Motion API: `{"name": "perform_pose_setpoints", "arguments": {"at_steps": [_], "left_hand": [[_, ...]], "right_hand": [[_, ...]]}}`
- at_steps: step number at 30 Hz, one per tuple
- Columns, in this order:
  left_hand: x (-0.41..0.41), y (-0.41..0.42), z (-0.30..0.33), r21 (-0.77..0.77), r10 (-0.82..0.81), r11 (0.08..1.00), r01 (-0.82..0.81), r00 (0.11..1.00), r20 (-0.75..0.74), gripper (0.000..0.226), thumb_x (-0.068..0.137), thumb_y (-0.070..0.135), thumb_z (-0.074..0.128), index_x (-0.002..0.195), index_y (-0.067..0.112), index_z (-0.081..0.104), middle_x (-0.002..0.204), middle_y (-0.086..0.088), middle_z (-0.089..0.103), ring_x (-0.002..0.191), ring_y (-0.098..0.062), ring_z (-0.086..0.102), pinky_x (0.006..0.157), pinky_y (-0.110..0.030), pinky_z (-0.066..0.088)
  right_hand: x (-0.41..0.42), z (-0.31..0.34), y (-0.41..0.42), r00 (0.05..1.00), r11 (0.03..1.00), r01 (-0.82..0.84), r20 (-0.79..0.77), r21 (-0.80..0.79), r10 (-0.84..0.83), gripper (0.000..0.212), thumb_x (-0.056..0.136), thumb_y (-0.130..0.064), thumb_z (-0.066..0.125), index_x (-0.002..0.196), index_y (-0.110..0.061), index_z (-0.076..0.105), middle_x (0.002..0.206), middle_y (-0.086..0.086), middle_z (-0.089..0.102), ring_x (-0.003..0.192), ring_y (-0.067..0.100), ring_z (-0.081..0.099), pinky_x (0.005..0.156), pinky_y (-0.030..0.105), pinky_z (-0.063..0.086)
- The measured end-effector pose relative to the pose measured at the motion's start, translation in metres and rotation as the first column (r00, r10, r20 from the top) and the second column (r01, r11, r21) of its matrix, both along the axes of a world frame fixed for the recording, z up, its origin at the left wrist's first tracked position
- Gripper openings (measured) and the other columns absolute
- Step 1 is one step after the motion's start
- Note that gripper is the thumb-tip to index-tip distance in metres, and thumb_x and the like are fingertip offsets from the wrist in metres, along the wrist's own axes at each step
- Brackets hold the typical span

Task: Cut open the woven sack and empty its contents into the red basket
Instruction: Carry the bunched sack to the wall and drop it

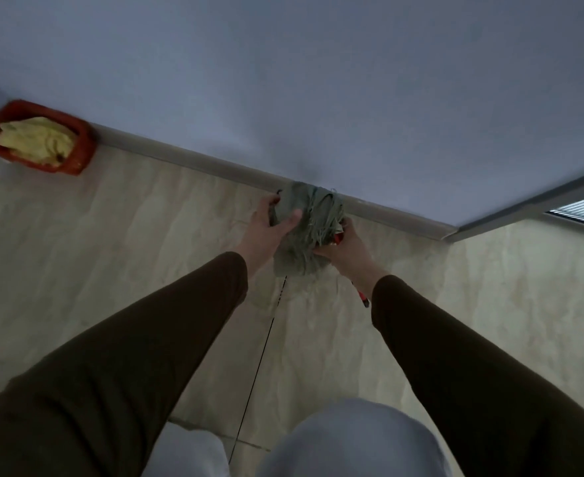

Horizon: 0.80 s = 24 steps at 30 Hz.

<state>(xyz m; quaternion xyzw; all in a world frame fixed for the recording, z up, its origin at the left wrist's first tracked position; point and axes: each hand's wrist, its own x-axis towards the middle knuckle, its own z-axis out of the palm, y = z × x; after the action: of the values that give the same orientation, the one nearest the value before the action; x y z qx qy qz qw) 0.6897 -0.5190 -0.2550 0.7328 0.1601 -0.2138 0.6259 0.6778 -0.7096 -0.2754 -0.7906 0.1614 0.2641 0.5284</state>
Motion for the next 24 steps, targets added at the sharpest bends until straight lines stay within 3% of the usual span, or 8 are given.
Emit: {"name": "perform_pose_setpoints", "arguments": {"at_steps": [4,7,9,12,14,17,20,24], "left_hand": [[0.015,-0.003,-0.042,0.129,-0.04,0.991,0.034,0.998,0.042,0.037,0.101,0.033,0.065,0.128,0.024,0.042,0.131,-0.008,0.055,0.118,-0.029,0.062,0.103,-0.052,0.055],[0.025,-0.002,-0.069,0.232,-0.096,0.969,0.081,0.994,0.054,0.038,0.098,0.024,0.069,0.125,0.024,0.043,0.122,-0.003,0.056,0.117,-0.029,0.061,0.097,-0.041,0.054],[0.03,0.0,-0.086,0.325,-0.131,0.939,0.108,0.99,0.047,0.043,0.094,0.024,0.072,0.13,0.024,0.047,0.127,-0.005,0.059,0.123,-0.03,0.053,0.095,-0.037,0.047],[0.036,-0.003,-0.102,0.445,-0.17,0.886,0.131,0.984,0.047,0.055,0.089,0.021,0.073,0.138,0.025,0.049,0.133,-0.011,0.058,0.121,-0.029,0.043,0.091,-0.033,0.037],[0.041,-0.006,-0.106,0.497,-0.207,0.854,0.155,0.977,0.051,0.06,0.086,0.016,0.074,0.141,0.021,0.051,0.135,-0.015,0.053,0.117,-0.034,0.048,0.094,-0.036,0.042],[0.044,-0.005,-0.106,0.433,-0.197,0.882,0.186,0.98,-0.019,0.067,0.083,0.012,0.076,0.144,0.018,0.047,0.134,-0.018,0.04,0.106,-0.036,0.053,0.096,-0.038,0.052],[0.044,-0.004,-0.1,0.266,-0.107,0.954,0.135,0.987,-0.119,0.071,0.086,0.011,0.076,0.149,0.016,0.043,0.141,-0.015,0.033,0.117,-0.042,0.053,0.091,-0.05,0.062],[0.043,-0.01,-0.092,0.141,0.012,0.99,0.014,0.983,-0.182,0.086,0.085,0.051,0.079,0.151,0.012,0.041,0.148,-0.01,0.032,0.125,-0.034,0.053,0.081,-0.039,0.063]], "right_hand": [[0.009,-0.04,0.0,1.0,1.0,0.003,0.01,0.022,-0.003,0.117,0.066,-0.029,0.099,0.156,-0.013,0.025,0.131,-0.006,0.053,0.119,0.012,0.054,0.101,0.029,0.049],[0.015,-0.063,-0.002,1.0,0.997,-0.009,0.017,0.077,0.008,0.123,0.066,-0.023,0.099,0.16,-0.014,0.019,0.124,-0.018,0.052,0.098,-0.01,0.055,0.073,-0.001,0.045],[0.019,-0.075,-0.003,1.0,0.996,-0.027,0.017,0.086,0.026,0.125,0.069,-0.019,0.098,0.162,-0.017,0.015,0.124,-0.02,0.054,0.093,-0.017,0.051,0.066,-0.006,0.043],[0.025,-0.089,-0.002,0.997,0.996,-0.071,-0.008,0.051,0.072,0.132,0.069,-0.021,0.098,0.165,-0.02,0.007,0.136,-0.011,0.058,0.121,0.006,0.061,0.101,0.019,0.051],[0.027,-0.096,0.001,0.991,0.992,-0.126,-0.042,0.004,0.126,0.138,0.068,-0.026,0.098,0.165,-0.021,0.001,0.151,0.003,0.055,0.137,0.022,0.055,0.116,0.036,0.043],[0.027,-0.101,-0.001,0.978,0.979,-0.188,-0.105,-0.077,0.179,0.142,0.065,-0.032,0.1,0.166,-0.023,0.0,0.154,0.004,0.053,0.14,0.024,0.052,0.11,0.028,0.038],[0.025,-0.098,-0.006,0.969,0.959,-0.232,-0.13,-0.162,0.212,0.142,0.067,-0.026,0.099,0.166,-0.02,-0.003,0.153,0.005,0.054,0.139,0.026,0.052,0.111,0.029,0.037],[0.02,-0.088,-0.015,0.943,0.904,-0.325,-0.169,-0.277,0.287,0.131,0.077,-0.003,0.086,0.166,-0.021,-0.008,0.142,0.01,0.06,0.119,0.027,0.062,0.1,0.038,0.053]]}}
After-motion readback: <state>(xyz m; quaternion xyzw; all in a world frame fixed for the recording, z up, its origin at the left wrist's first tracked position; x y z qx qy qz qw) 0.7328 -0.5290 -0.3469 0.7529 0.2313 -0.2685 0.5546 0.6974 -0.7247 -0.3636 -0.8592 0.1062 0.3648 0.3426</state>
